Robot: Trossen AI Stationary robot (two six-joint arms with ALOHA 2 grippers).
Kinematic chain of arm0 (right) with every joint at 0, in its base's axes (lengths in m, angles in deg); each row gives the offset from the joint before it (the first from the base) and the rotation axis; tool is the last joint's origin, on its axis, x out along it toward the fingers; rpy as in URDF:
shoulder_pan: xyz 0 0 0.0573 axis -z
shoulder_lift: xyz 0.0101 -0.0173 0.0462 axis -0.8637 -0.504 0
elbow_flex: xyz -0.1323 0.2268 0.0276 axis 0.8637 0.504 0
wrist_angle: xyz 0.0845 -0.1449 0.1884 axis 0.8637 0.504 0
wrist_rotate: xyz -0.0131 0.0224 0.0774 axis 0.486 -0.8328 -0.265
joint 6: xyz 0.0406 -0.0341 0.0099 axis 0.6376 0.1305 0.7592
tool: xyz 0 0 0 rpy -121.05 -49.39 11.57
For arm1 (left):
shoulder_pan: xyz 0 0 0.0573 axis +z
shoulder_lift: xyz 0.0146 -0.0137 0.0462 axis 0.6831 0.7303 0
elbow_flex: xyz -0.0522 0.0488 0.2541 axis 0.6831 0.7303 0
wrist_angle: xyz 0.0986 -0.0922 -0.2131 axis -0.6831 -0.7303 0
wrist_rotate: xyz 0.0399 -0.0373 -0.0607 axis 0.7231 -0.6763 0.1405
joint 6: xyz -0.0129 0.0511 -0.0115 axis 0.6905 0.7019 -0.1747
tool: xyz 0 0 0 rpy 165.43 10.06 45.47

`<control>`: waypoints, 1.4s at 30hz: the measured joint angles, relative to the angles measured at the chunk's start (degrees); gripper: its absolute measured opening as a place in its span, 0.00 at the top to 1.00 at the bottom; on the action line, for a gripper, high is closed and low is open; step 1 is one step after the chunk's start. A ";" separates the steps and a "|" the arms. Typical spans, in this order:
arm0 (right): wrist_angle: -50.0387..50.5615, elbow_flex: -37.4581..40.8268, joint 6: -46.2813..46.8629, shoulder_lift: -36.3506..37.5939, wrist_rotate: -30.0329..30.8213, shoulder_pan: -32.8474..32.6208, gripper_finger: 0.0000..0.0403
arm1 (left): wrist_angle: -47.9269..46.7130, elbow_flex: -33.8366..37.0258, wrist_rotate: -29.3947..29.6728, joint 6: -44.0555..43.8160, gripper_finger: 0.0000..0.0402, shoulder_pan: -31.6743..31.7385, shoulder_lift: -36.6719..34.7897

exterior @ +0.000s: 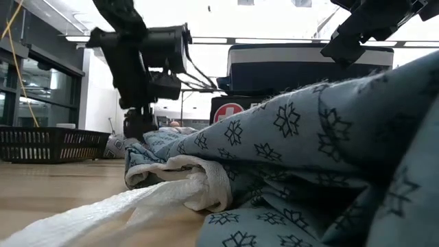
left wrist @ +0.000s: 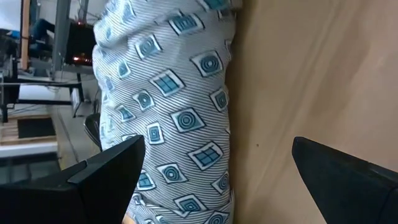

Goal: Pick & place medical supplies in basket/bin
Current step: Put the white patient gown into the blue laundry organizer

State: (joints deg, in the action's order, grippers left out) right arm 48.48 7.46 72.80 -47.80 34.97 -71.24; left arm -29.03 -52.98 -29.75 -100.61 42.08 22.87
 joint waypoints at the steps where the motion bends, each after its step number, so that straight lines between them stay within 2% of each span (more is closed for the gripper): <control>1: 0.00 0.00 0.00 0.00 0.00 0.00 0.52 | -0.03 0.00 0.00 0.00 0.01 0.29 0.62; 17: 0.04 0.00 -0.02 0.00 0.00 0.00 0.52 | -0.25 0.09 -0.50 0.85 0.01 6.76 5.01; 28: 0.00 0.00 -0.01 0.00 0.00 0.00 0.52 | 3.04 0.09 -2.82 7.28 0.01 10.06 5.00; 33: 0.00 0.00 0.00 0.01 0.00 0.00 0.52 | 3.05 0.09 -5.41 6.59 0.01 10.34 4.88; 42: 0.00 0.00 -0.02 0.00 0.00 0.00 0.52 | 0.49 0.06 -6.05 3.30 0.01 7.81 4.72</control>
State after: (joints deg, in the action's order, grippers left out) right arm 48.48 7.46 72.78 -47.80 34.97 -71.24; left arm -28.54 -52.91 -35.79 -97.31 49.89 27.59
